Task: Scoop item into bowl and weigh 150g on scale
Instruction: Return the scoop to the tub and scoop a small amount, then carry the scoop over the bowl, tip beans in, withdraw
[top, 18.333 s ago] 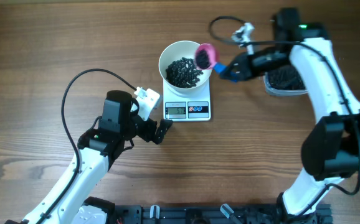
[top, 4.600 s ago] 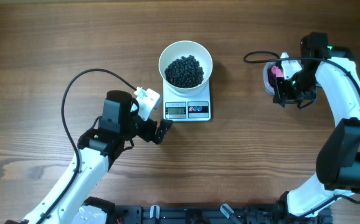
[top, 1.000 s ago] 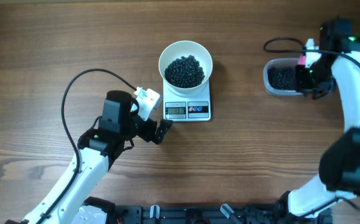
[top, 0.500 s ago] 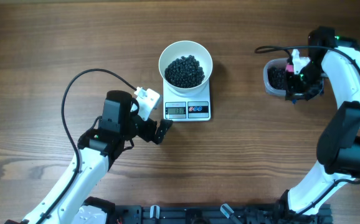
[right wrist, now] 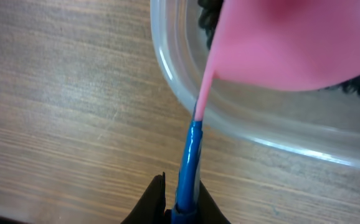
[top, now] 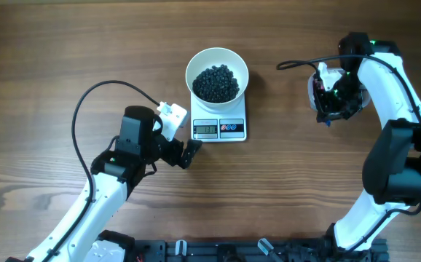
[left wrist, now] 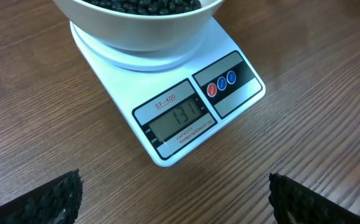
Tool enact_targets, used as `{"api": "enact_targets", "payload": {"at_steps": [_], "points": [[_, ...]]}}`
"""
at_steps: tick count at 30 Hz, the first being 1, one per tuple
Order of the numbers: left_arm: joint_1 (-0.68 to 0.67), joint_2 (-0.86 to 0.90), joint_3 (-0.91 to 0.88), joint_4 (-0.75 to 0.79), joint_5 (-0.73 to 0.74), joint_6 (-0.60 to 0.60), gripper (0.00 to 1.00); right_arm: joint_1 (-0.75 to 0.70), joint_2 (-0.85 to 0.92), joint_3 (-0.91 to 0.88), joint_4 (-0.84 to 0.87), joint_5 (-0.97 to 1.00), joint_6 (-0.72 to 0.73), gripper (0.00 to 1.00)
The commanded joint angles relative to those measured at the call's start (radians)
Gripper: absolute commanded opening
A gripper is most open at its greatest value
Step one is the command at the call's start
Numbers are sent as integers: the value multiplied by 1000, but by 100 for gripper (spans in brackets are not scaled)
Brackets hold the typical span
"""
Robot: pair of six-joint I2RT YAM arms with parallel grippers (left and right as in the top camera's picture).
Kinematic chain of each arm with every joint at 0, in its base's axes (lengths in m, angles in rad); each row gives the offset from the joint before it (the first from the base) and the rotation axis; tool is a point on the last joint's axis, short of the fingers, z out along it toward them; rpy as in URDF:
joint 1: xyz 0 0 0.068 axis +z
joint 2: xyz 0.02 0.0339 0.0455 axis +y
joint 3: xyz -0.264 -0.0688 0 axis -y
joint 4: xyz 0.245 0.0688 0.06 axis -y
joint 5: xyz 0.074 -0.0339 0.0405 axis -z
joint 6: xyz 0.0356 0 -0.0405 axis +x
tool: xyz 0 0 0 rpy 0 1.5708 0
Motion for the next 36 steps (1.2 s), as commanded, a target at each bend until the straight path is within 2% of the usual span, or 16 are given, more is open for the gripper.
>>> {"api": "enact_targets", "payload": {"at_steps": [1, 6, 13, 18, 22, 28, 32, 36], "points": [[-4, 0, -2, 2, -6, -6, 100, 10, 17, -1, -19, -56, -19, 4], [-4, 0, -2, 2, -6, -6, 100, -50, 16, -1, -23, -211, -55, 4], [-4, 0, -2, 2, -6, -6, 100, -217, 16, -1, -24, -428, -142, 4], [-4, 0, -2, 2, -6, -6, 100, -301, 16, -1, -23, -473, -158, 4], [-4, 0, -2, 2, -6, -6, 100, -340, 16, -1, -48, -613, -261, 4], [-4, 0, -2, 2, -6, -6, 100, -341, -9, 2, -111, -760, -386, 4], [-4, 0, -2, 2, -6, -6, 100, -311, -38, 19, -136, -809, -391, 4], [-4, 0, -2, 2, -6, -6, 100, -207, -58, 40, -135, -840, -382, 4]]}}
